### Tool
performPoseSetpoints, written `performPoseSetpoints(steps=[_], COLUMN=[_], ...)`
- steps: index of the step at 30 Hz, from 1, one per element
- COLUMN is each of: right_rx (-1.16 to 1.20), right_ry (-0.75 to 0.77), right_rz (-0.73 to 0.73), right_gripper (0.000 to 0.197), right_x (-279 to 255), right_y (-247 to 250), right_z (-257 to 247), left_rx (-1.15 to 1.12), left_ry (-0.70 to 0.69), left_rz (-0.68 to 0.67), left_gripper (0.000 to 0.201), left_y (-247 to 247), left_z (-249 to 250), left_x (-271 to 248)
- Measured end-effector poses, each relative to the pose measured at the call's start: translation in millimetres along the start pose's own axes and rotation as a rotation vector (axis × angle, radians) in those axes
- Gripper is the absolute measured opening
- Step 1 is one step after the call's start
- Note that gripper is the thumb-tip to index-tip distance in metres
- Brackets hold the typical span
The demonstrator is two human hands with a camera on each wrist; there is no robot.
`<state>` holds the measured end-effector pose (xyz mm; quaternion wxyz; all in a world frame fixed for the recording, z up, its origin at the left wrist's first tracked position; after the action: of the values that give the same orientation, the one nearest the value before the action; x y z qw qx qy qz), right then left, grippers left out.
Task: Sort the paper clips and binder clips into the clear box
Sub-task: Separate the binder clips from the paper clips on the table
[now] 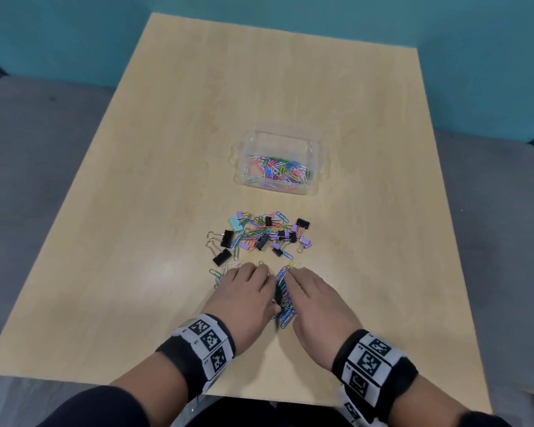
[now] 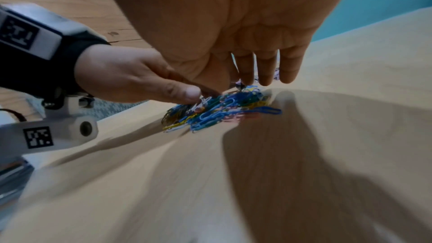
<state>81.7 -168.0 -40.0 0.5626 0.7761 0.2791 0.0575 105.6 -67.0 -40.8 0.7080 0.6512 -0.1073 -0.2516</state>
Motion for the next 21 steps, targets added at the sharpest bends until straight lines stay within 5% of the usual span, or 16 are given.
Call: performPoseSetpoints(steps=[6,16,21], right_rx=[-0.075,-0.091,-0.132], right_ry=[0.059,0.079,0.151], right_rz=[-0.022,-0.084,-0.067], right_gripper=[0.065,0.062,0.055], right_x=[29.7,16.7,38.8], right_y=[1.2,-6.4,1.5], right_z=[-6.3,-19.6,-34.2], left_rx=[-0.067,-0.138,-0.124], left_ry=[0.208,0.108,0.100], left_rz=[-0.044,0.073,-0.006], left_gripper=[0.058,0.042,0.040], left_y=[-7.9,4.0,-8.5], left_z=[-32.6,-32.8,-50.2], left_x=[-8.0,-24.2,-16.0])
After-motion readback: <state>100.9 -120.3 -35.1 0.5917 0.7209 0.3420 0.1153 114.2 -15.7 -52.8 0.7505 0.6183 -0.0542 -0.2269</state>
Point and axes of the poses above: each hand's wrist, its own x-axis towards the middle knuckle, its own y-axis out of the back of the hand, z = x × y, the point moved 8 cm from there along x, towards the middle knuckle, and after that the axes turned 8 degrees about y, right-handed, at the moved point
